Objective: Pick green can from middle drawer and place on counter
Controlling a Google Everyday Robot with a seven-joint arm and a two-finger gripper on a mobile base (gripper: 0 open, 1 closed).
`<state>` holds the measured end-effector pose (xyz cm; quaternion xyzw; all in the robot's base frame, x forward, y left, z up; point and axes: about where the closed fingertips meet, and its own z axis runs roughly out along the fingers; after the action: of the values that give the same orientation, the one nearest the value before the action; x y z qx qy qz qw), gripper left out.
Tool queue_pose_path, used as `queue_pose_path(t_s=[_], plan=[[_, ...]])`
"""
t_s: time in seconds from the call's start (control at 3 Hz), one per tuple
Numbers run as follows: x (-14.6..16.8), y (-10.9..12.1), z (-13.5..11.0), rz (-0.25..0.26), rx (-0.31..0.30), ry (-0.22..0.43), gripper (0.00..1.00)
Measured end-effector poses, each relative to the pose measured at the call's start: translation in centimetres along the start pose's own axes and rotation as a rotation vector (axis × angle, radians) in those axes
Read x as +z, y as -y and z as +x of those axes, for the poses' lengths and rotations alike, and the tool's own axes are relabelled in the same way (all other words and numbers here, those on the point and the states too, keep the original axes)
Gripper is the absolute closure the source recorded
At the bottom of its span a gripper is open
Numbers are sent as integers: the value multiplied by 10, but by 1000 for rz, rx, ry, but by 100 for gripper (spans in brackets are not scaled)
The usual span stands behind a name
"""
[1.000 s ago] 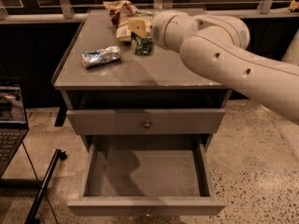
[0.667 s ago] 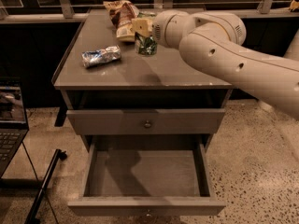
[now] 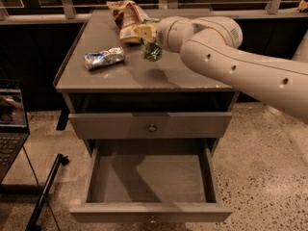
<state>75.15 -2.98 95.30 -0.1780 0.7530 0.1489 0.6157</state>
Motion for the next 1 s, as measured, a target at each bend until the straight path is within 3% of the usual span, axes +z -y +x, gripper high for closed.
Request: queue_pose_path(t_s=[0.33, 1.0], plan=[[9, -1, 18, -4, 11, -26, 100], [9, -1, 19, -4, 12, -26, 59]])
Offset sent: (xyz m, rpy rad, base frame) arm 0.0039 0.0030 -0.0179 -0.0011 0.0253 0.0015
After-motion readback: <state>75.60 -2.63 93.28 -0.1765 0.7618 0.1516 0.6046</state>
